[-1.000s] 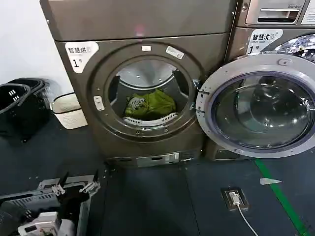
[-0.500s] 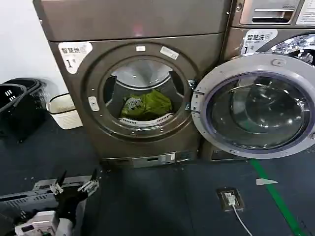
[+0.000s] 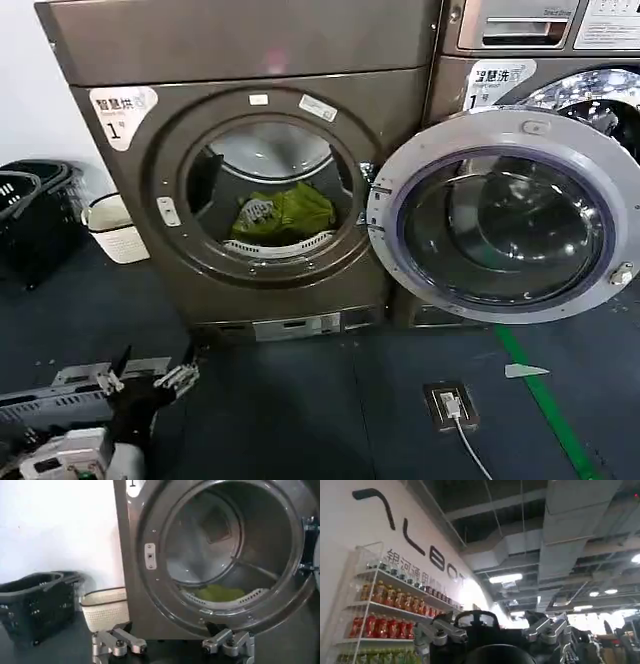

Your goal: Grasp the clothes from the dryer.

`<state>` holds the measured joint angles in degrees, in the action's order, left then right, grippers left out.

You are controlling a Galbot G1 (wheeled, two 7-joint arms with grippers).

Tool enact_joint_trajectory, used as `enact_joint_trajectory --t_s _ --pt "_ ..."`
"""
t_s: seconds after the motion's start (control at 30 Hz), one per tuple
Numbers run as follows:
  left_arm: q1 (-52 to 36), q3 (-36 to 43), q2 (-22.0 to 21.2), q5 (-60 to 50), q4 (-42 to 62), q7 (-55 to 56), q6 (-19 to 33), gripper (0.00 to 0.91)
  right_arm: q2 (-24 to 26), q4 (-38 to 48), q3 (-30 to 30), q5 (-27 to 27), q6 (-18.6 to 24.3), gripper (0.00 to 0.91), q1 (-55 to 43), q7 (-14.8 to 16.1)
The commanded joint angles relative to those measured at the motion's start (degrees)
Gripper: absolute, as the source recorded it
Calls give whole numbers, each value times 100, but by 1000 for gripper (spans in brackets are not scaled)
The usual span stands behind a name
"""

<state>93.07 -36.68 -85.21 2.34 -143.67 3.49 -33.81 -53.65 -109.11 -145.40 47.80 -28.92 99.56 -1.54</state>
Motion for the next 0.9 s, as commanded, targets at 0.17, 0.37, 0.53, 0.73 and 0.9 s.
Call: enact_joint_trajectory --t_s 0.17,0.37,0.53,0.73,0.9 --pt "-67 -147 75 363 -79 313 127 907 0 -12 12 9 5 907 -16 22" --pt "0 -246 50 324 -172 -32 -88 907 -6 -29 84 4 10 907 -55 39" --pt "1 -262 42 323 -161 -57 -25 907 1 -20 105 0 14 907 -67 57" --pt "36 -247 47 132 -129 -90 10 907 -27 -47 170 -119 78 907 -59 102" --pt "38 -247 41 121 -139 -84 21 907 -17 -57 201 -70 235 907 -83 231"
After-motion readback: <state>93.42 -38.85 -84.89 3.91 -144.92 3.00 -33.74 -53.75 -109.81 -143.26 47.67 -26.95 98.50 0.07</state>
